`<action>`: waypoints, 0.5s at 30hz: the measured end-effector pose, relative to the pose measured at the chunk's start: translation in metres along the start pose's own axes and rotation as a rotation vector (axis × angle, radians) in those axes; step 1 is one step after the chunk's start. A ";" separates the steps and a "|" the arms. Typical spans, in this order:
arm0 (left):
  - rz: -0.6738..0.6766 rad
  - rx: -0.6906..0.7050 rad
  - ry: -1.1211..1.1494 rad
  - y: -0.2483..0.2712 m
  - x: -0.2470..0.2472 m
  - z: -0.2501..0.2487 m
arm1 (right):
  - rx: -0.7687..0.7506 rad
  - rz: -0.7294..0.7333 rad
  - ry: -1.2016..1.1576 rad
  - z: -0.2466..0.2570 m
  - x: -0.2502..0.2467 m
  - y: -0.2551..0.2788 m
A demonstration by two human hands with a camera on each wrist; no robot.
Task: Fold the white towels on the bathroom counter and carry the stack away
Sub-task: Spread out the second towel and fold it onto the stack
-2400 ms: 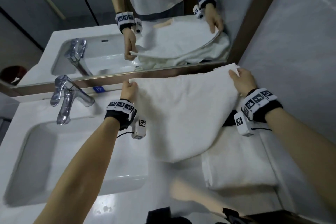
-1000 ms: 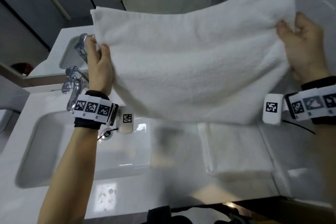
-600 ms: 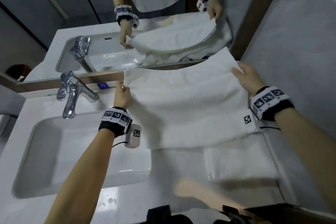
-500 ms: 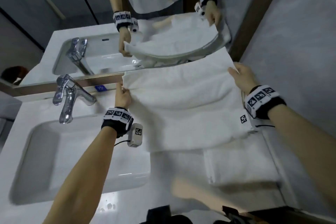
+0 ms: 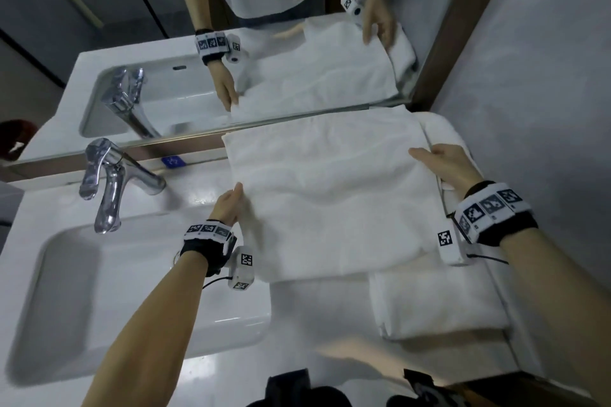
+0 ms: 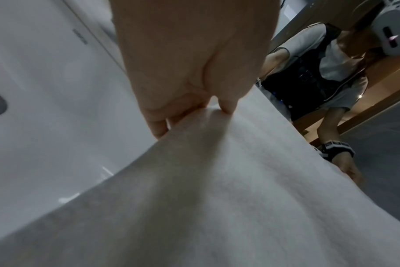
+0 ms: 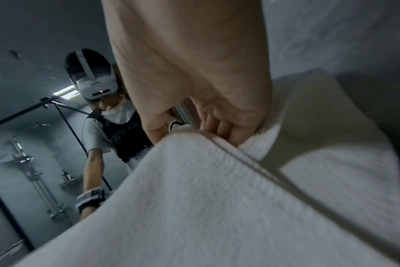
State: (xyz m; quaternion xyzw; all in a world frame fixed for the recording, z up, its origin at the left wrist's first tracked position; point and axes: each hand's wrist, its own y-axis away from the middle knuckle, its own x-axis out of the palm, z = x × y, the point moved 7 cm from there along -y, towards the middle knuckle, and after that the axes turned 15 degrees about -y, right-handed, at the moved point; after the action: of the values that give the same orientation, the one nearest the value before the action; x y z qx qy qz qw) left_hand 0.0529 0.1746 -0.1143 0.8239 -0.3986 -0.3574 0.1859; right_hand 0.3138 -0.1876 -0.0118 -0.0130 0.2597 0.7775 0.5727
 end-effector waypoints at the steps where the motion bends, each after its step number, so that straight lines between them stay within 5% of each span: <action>1: 0.016 -0.001 0.010 0.004 0.003 0.003 | -0.003 0.009 -0.001 -0.003 0.001 0.004; 10: -0.219 0.207 -0.219 0.030 -0.019 -0.028 | -0.180 0.066 0.185 0.021 0.001 0.020; 15: -0.065 0.059 -0.383 0.036 -0.008 0.000 | -0.114 0.041 0.238 0.008 -0.010 0.029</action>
State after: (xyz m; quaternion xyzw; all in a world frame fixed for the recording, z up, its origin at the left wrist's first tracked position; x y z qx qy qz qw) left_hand 0.0308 0.1593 -0.0895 0.7584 -0.4103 -0.5014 0.0709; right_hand 0.2929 -0.1991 0.0093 -0.1324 0.2816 0.7953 0.5202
